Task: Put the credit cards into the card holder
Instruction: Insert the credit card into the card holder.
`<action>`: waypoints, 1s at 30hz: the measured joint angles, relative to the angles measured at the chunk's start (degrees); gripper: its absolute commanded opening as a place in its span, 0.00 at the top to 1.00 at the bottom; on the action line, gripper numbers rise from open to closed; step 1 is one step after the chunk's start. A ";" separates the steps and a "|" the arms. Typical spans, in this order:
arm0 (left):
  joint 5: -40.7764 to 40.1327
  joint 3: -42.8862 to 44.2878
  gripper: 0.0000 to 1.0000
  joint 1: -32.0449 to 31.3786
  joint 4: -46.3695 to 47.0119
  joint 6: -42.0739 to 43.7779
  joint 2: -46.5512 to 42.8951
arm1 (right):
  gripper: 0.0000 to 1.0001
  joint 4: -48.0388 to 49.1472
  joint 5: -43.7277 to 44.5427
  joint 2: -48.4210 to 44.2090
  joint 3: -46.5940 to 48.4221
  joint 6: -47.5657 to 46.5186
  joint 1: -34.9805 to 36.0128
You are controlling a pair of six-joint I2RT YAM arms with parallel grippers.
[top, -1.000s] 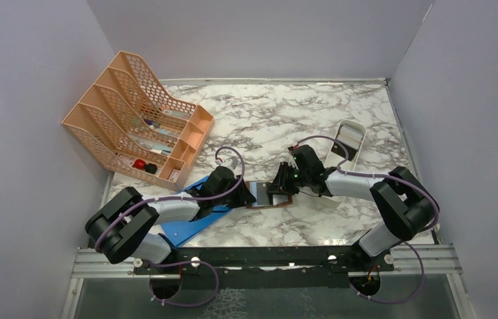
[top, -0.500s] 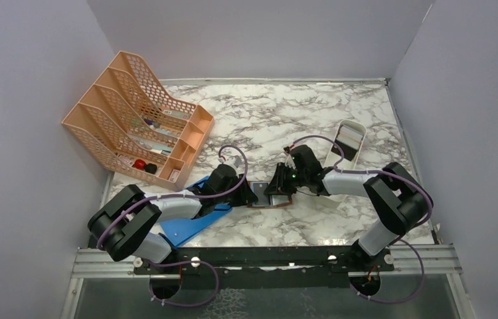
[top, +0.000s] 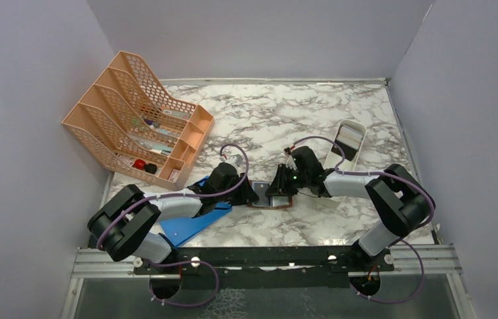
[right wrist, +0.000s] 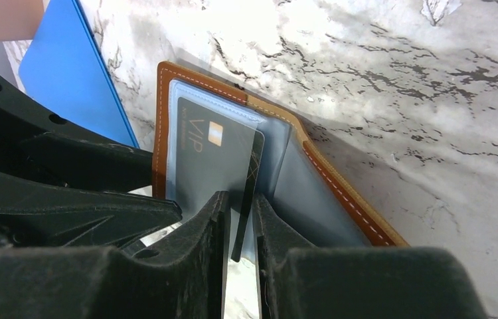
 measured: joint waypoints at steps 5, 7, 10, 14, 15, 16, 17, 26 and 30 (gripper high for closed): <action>0.04 1.09 0.67 0.00 -2.25 0.24 -0.68 | 0.64 -1.55 -0.24 -0.15 0.59 -0.22 0.00; 0.07 1.70 0.67 -0.02 -2.91 0.44 -1.33 | 0.63 -3.65 0.63 -1.42 1.01 -0.66 0.04; 0.02 2.40 0.68 0.00 -3.74 0.79 -2.75 | 0.63 -8.55 3.15 -5.35 1.25 -1.95 0.04; 0.02 2.86 0.73 0.00 -4.72 1.36 -3.41 | 0.69 -13.16 6.27 -8.15 3.08 -3.58 0.04; 0.00 2.89 0.73 0.00 -5.03 1.42 -3.41 | 0.72 -13.94 7.15 -8.22 3.67 -4.04 0.04; 0.02 2.89 0.73 0.00 -5.31 1.49 -3.41 | 0.75 -14.69 7.80 -8.22 4.11 -4.48 0.04; 0.04 2.93 0.73 0.00 -5.51 1.53 -3.41 | 0.77 -15.02 8.35 -8.22 4.22 -4.74 0.04; 0.59 4.46 0.73 0.00 -5.68 1.62 -3.39 | 0.83 -17.42 11.61 -7.85 4.20 -6.12 0.04; 1.68 4.70 0.72 -0.02 -4.87 1.62 -2.82 | 0.83 -16.76 11.63 -5.92 3.91 -6.12 0.04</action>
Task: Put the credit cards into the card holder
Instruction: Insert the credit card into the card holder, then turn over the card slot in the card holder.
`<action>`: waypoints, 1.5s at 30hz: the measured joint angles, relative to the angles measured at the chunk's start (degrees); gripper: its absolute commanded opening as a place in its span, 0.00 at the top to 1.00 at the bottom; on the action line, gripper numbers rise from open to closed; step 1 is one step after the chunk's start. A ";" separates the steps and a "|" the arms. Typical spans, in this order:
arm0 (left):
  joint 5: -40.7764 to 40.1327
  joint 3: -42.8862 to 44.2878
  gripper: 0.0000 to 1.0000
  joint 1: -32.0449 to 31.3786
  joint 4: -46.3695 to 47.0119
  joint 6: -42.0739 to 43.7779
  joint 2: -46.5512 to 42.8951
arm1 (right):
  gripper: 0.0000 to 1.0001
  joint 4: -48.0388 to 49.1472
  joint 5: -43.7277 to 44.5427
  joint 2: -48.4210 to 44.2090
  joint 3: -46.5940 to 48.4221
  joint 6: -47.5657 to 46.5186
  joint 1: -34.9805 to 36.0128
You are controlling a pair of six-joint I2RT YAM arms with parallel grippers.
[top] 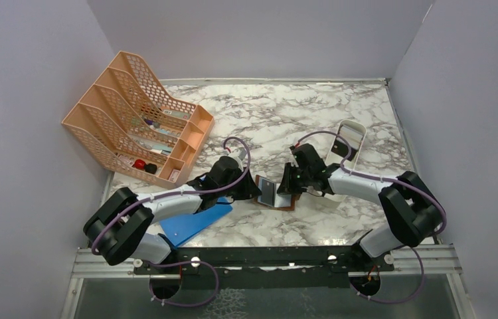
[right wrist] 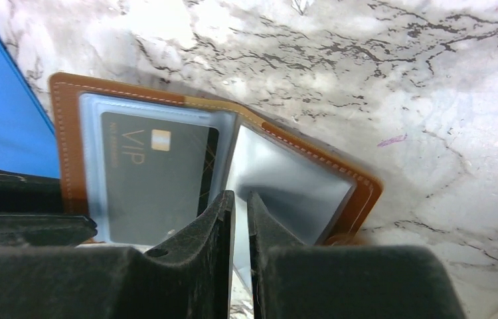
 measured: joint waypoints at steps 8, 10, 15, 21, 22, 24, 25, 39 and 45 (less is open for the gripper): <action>1.62 0.72 0.74 0.02 1.60 -0.04 2.47 | 0.83 4.52 -0.81 1.38 -2.19 0.46 0.00; 2.05 0.72 0.78 0.02 2.14 -0.11 2.73 | 0.83 5.53 -1.22 1.57 -2.51 0.72 0.00; 3.04 0.72 0.86 0.02 3.21 -0.28 2.84 | 0.83 7.08 -1.95 2.21 -2.64 1.16 0.00; 4.74 0.72 0.83 0.02 5.18 -0.28 2.84 | 0.83 7.89 -2.21 2.32 -2.89 1.20 0.00; 5.05 0.72 0.82 0.02 5.44 -0.28 2.84 | 0.83 8.09 -2.29 2.40 -2.95 1.20 0.00; 5.90 0.72 0.81 0.02 6.27 -0.31 2.95 | 0.83 8.39 -2.54 2.49 -2.99 1.22 0.00; 6.36 0.72 0.81 0.02 6.80 -0.31 2.97 | 0.83 8.61 -2.67 2.56 -3.06 1.27 0.00; 8.55 0.70 0.90 0.02 10.05 -0.48 4.52 | 0.83 9.77 -3.50 3.06 -3.21 1.38 0.00; 8.76 0.70 0.88 0.02 10.56 -0.50 4.81 | 0.83 10.14 -3.78 3.28 -3.21 1.36 0.00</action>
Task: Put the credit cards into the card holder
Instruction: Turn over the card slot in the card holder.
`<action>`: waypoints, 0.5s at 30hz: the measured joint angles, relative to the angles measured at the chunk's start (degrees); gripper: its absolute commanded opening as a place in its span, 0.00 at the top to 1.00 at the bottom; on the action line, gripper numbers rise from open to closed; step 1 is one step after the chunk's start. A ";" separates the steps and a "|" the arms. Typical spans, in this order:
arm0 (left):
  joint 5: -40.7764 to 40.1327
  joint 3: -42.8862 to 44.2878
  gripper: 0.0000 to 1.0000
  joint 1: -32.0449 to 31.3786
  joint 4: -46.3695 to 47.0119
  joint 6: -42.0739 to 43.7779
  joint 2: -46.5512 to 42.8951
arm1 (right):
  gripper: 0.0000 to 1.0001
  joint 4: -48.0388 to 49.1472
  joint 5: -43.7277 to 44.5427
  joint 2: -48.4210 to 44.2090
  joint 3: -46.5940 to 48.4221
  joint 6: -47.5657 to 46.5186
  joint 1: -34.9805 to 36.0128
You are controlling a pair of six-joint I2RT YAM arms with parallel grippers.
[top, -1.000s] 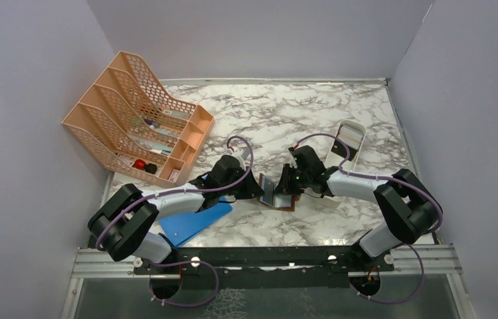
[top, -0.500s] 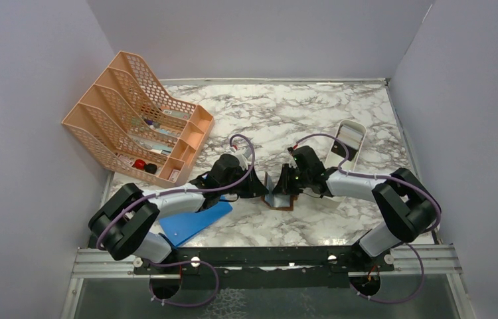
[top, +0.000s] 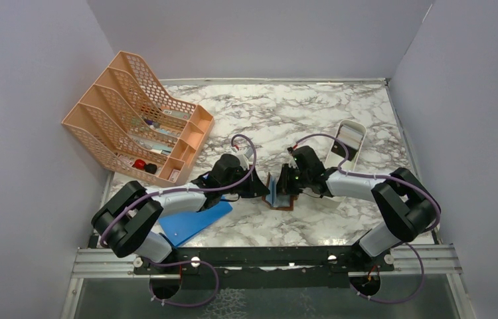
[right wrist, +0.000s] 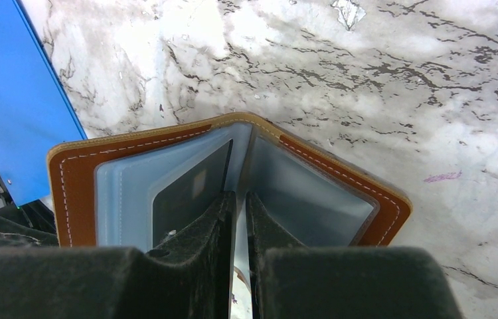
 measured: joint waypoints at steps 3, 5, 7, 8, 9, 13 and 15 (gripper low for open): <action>-0.04 -0.07 0.85 0.00 0.09 0.02 0.00 | 0.82 0.00 0.00 0.02 0.02 -0.02 0.00; -0.17 -0.26 0.85 0.00 0.26 0.00 0.00 | 0.82 0.00 0.00 0.00 0.02 0.00 0.00; -0.33 -0.33 0.82 0.00 0.26 0.02 0.00 | 0.82 0.00 0.00 -0.02 0.02 0.00 0.00; -0.35 -0.33 0.81 0.00 0.28 0.04 0.02 | 0.82 0.00 0.00 -0.02 0.02 -0.02 0.00; -0.37 -0.33 0.80 0.00 0.28 0.04 0.07 | 0.82 0.02 0.00 -0.02 0.00 -0.02 0.00; -0.66 -0.33 0.79 0.00 0.28 0.13 1.27 | 0.81 0.17 -0.11 -0.02 -0.04 0.00 0.00; -1.05 -0.33 0.85 0.00 0.09 0.28 1.88 | 0.79 0.37 -0.20 -0.02 -0.09 -0.02 0.00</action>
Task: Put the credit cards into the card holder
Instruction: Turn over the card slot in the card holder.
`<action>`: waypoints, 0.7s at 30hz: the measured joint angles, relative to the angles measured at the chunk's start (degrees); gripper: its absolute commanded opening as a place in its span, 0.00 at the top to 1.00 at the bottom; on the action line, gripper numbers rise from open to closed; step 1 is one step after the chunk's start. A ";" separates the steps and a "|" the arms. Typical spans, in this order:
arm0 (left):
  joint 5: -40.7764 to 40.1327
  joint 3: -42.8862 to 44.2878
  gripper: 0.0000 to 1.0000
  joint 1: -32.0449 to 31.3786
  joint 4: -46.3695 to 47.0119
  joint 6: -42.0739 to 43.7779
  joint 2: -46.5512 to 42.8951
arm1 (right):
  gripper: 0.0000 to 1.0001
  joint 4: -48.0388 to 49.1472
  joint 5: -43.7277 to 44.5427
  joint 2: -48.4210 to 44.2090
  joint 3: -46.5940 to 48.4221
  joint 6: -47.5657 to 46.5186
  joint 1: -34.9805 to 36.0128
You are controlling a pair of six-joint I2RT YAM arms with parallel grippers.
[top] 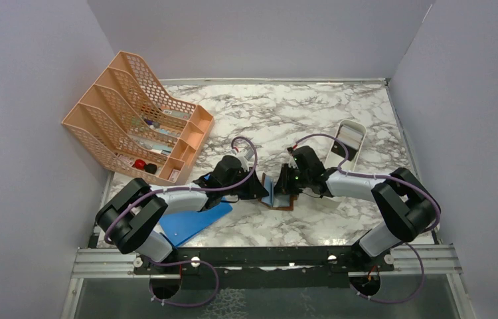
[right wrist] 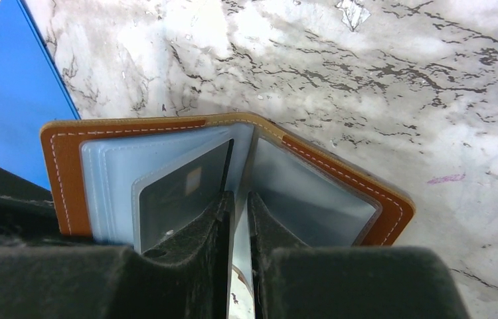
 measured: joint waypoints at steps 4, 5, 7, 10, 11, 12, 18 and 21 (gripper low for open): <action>-1.09 0.07 0.99 0.00 -1.62 0.52 0.02 | 0.74 -0.13 -0.24 -0.07 0.07 0.00 0.00; -1.70 0.24 1.00 0.00 -2.58 0.92 -0.22 | 0.73 -0.46 -0.26 -0.20 0.22 0.00 0.00; -3.15 1.27 1.00 -0.02 -5.86 2.01 -0.92 | 0.71 -1.84 -0.26 -0.79 0.57 -0.04 0.00; -6.16 4.15 1.00 -0.11 -12.41 4.50 -2.56 | 0.67 -4.85 -0.17 -2.67 1.03 -0.17 0.00; -7.34 5.20 1.00 -0.22 -14.58 5.40 -3.28 | 0.65 -6.16 -0.20 -3.63 1.33 -0.20 0.00; -8.41 6.14 1.00 -0.26 -16.37 6.27 -4.02 | 0.63 -7.13 -0.22 -4.57 1.62 -0.15 0.00; -12.61 10.10 1.00 -0.26 -23.63 9.07 -6.29 | 0.54 -10.23 -2.12 -10.71 5.16 1.95 0.00; -13.16 10.75 1.00 -0.26 -25.94 9.53 -6.27 | 0.54 -9.97 -2.58 -12.41 6.23 3.13 0.00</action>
